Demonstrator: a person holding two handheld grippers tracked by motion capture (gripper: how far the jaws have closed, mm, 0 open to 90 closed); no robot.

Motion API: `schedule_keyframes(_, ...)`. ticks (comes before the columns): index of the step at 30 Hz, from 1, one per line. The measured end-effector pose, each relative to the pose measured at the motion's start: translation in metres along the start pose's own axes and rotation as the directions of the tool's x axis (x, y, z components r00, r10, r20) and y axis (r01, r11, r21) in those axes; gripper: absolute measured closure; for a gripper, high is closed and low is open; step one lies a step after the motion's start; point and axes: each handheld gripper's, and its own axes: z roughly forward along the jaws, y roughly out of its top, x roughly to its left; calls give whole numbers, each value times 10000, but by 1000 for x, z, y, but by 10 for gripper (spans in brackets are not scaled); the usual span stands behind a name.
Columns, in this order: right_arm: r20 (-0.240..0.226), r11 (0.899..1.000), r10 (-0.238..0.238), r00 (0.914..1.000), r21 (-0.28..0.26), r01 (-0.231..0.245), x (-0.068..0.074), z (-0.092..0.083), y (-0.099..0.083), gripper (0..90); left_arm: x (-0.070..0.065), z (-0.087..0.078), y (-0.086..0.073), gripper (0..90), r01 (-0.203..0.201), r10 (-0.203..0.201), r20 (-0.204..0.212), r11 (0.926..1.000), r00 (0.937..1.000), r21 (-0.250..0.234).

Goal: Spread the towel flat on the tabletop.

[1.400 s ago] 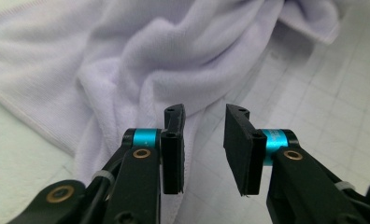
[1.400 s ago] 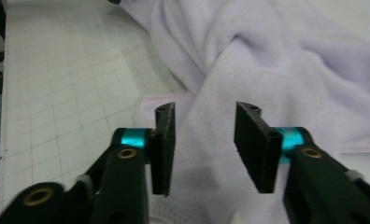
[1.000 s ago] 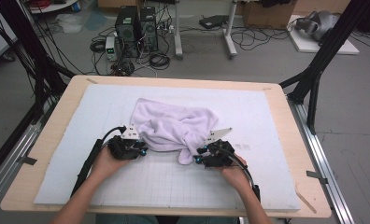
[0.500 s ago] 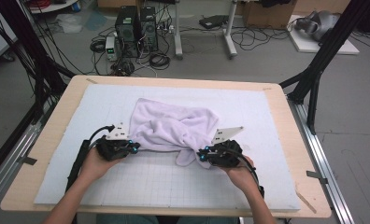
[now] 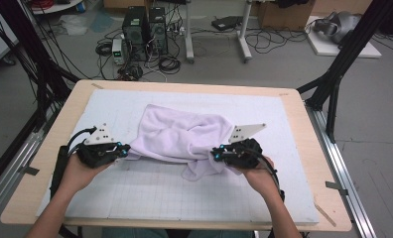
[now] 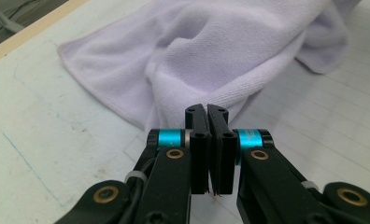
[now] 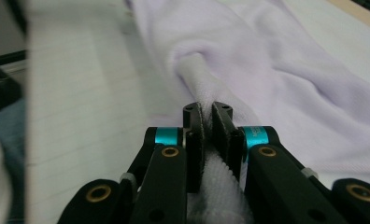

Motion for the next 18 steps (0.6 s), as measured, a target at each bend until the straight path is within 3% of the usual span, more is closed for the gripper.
schedule_keyframes(4, 284, 9951, 948, 9951, 244, -955, -33, 16, -10, 839, 19, 32, 0, 874, 530, -526, -119, 9981, 9985, 311)
schedule_keyframes(9, 452, 9791, 1639, 9854, 1148, -1681, -59, 40, -28, 837, 35, 64, -6, 873, 1017, -1002, -231, 9919, 9947, 761)
schedule_keyframes(11, 361, 9744, 1886, 9814, 1178, -1915, -62, 45, -35, 834, 37, 64, -6, 871, 1127, -1121, -126, 9913, 9936, 680)
schedule_keyframes(14, 294, 9763, 1837, 9825, 1113, -1858, -60, 47, -39, 828, 34, 55, -5, 849, 1117, -1120, 33, 9926, 9937, 479)
schedule_keyframes(18, 232, 9802, 1699, 9852, 996, -1713, -53, 42, -36, 813, 27, 39, 1, 730, 1014, -1015, 276, 9948, 9945, 70)
